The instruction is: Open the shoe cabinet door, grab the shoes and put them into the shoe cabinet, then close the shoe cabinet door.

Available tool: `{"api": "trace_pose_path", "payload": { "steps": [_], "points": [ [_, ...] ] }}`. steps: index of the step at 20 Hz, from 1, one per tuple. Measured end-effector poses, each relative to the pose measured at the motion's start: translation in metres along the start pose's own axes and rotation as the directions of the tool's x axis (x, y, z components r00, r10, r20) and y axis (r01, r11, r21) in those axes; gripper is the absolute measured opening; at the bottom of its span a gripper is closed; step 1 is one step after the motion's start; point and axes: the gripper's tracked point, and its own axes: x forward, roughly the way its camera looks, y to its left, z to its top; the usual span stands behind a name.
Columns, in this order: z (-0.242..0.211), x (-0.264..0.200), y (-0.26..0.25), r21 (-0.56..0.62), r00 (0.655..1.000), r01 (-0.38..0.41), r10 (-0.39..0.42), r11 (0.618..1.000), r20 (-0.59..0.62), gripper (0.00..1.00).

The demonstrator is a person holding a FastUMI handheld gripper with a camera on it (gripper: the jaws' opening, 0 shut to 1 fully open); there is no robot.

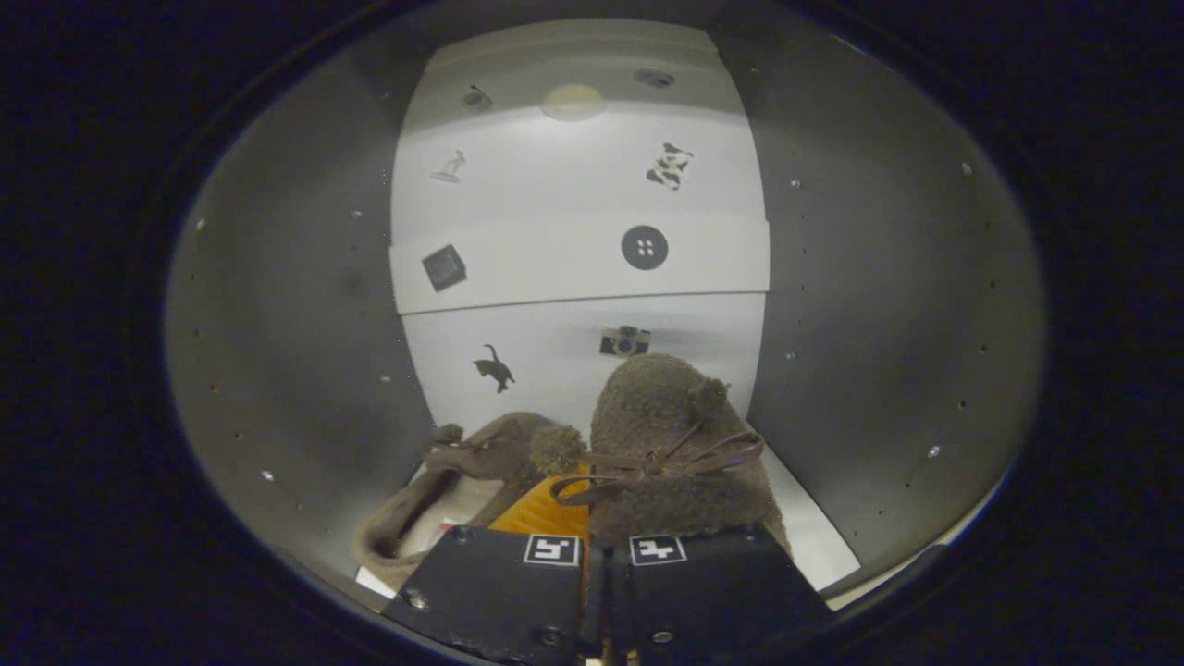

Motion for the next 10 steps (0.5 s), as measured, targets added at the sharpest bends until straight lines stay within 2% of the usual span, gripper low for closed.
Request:
{"api": "trace_pose_path", "payload": {
  "steps": [4,10],
  "points": [
    [-0.014,0.016,0.002,-0.009,0.995,0.021,-0.021,1.0,-0.095,0.07],
    [-0.037,0.032,0.001,-0.073,0.955,0.048,-0.068,0.996,-0.29,0.11]
  ]
}}
